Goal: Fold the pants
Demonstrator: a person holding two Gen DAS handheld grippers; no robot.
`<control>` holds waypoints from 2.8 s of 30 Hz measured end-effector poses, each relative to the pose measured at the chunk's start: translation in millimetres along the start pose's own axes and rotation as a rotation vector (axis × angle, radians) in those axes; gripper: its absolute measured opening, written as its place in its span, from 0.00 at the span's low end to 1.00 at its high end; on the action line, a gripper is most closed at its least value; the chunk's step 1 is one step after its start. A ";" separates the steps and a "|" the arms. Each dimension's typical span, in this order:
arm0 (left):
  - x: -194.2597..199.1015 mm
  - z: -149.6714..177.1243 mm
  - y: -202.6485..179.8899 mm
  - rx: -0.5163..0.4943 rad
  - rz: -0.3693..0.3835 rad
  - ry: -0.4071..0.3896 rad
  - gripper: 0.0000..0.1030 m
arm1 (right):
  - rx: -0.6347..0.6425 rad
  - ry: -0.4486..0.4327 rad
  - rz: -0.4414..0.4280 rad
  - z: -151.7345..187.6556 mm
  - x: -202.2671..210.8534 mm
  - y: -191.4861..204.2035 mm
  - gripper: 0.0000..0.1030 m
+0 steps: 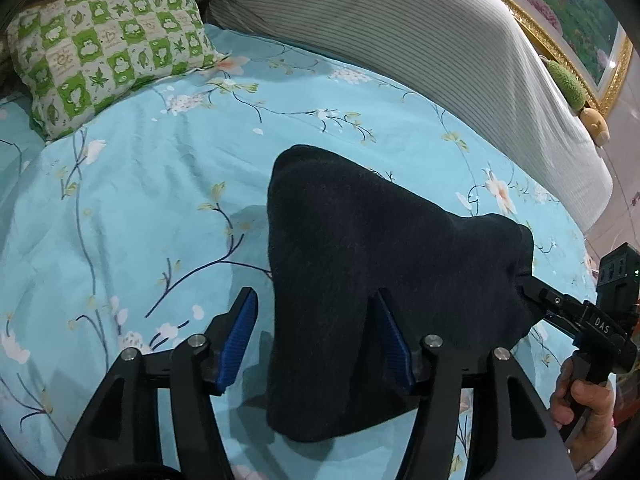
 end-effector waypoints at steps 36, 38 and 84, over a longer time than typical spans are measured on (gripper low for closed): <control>53.8 61.9 -37.7 -0.124 -0.195 -0.161 0.80 | 0.293 -0.118 0.204 65.9 24.4 75.0 0.92; 53.1 65.0 -40.5 -0.144 -0.205 -0.166 0.80 | 0.303 -0.116 0.219 68.0 22.4 74.8 0.93; 35.3 83.4 -45.8 -0.207 -0.297 -0.187 0.86 | 0.401 -0.109 0.250 90.4 -15.7 70.1 1.00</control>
Point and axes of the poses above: each gripper's, at about its wrist camera, not at the fingertips, and x roughly against the way its jaws point, y to its left, z to its underside, the point moved 3 cm from there along -x, roughly the way its jaws point, and after that the axes turned 10 degrees about y, right-handed, at the moved point
